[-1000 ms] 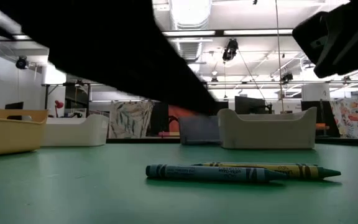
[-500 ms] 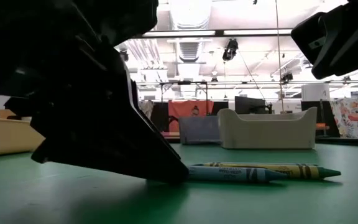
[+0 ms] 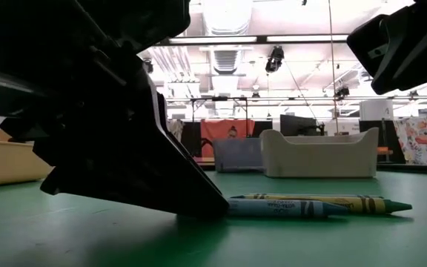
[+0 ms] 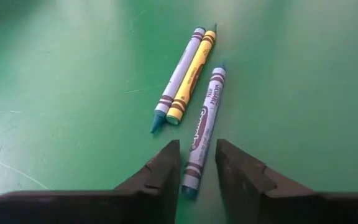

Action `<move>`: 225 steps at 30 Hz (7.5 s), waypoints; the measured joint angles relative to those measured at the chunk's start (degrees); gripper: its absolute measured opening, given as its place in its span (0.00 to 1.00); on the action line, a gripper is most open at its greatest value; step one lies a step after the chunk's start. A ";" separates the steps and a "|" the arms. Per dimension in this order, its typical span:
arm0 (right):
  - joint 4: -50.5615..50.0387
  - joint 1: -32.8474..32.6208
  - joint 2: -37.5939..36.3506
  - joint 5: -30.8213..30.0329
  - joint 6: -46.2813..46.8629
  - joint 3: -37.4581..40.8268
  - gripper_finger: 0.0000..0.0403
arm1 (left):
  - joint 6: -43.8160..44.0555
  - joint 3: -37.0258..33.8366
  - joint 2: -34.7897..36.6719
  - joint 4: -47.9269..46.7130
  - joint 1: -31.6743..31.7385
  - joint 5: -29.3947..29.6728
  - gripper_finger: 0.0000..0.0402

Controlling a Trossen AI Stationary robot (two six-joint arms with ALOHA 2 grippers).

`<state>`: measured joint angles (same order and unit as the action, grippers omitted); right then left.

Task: Sort crayons
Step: Put the blue crayon into the white bin

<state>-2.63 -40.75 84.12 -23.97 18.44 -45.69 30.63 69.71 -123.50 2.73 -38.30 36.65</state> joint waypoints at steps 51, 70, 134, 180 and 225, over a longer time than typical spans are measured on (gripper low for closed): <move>-29.03 21.65 -3.39 0.92 -17.18 -18.09 0.15 | -14.73 -4.38 49.62 -86.22 54.03 -9.90 0.00; -28.83 22.32 -3.39 1.95 -15.17 -17.75 0.15 | -22.69 -8.76 34.44 -82.13 79.43 -4.36 0.07; -16.03 13.64 15.43 15.35 1.04 -16.56 0.15 | -2.74 -8.57 28.90 -11.73 2.84 18.20 0.18; -12.98 17.45 18.93 11.76 -2.88 -15.51 0.03 | -9.34 -8.39 28.68 -11.28 3.17 25.43 0.17; 55.21 21.90 1.68 18.19 -29.60 1.99 0.02 | -46.93 -28.79 29.85 67.19 10.54 -7.25 0.46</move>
<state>52.58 -18.85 85.80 -5.77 -11.16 -43.70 -16.30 40.92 -93.65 69.92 -27.76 29.40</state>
